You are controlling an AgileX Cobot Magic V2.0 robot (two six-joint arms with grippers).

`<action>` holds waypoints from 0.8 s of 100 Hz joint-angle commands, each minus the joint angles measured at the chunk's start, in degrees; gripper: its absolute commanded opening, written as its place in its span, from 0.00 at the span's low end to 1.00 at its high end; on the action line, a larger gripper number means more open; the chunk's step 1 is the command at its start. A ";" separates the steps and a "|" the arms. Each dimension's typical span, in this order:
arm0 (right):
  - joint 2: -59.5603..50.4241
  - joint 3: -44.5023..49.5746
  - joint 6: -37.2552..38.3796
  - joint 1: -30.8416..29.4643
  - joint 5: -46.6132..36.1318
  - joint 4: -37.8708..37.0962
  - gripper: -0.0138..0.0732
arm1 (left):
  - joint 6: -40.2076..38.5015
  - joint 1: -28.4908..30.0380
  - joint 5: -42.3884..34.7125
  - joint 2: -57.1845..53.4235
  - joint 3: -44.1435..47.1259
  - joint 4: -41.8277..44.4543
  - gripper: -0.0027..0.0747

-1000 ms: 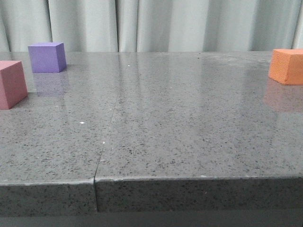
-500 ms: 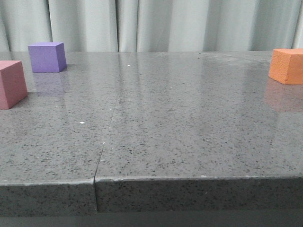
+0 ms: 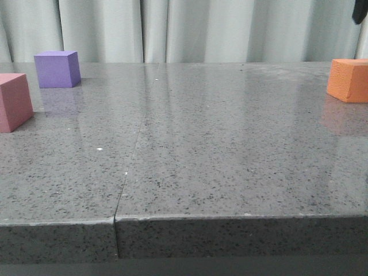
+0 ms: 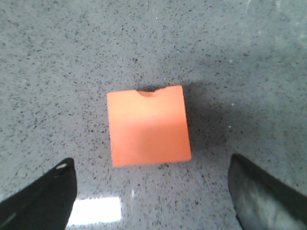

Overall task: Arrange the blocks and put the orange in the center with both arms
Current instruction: 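Lower the right gripper over the orange cube and close on it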

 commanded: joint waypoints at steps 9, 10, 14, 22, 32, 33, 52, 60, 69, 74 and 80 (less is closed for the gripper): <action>4.41 -8.55 -0.98 -0.21 2.67 -0.95 0.88 | -0.12 0.01 -4.87 -1.59 2.32 -0.46 0.01; 4.67 -9.01 -0.98 -0.21 2.81 -0.95 0.88 | -0.12 0.01 -4.87 -1.59 2.32 -0.46 0.01; 6.15 -10.25 -0.98 -0.21 3.58 -0.95 0.88 | -0.12 0.01 -4.87 -1.59 2.32 -0.46 0.01; 8.77 -12.06 -0.98 -0.21 4.50 -0.84 0.88 | -0.12 0.01 -4.87 -1.59 2.32 -0.46 0.01; 11.23 -13.16 -0.98 -0.21 4.74 -0.83 0.88 | -0.12 0.01 -4.87 -1.59 2.32 -0.46 0.01; 11.38 -13.22 -0.98 -0.21 4.69 -0.76 0.88 | -0.12 0.01 -4.87 -1.59 2.32 -0.46 0.01; 14.03 -13.22 -0.98 -0.21 4.56 -0.48 0.88 | -0.12 0.01 -4.87 -1.59 2.32 -0.46 0.01; 14.81 -13.22 -0.98 -0.21 4.62 -0.48 0.88 | -0.12 0.01 -4.87 -1.59 2.32 -0.46 0.01; 14.94 -13.22 -0.98 -0.21 4.50 -0.48 0.86 | -0.12 0.01 -4.87 -1.59 2.32 -0.46 0.01; 14.94 -13.22 -0.98 -0.21 4.50 -0.48 0.81 | -0.12 0.01 -4.87 -1.59 2.32 -0.46 0.01; 14.94 -13.22 -0.98 -0.21 4.50 -0.48 0.71 | -0.12 0.01 -4.87 -1.59 2.32 -0.46 0.01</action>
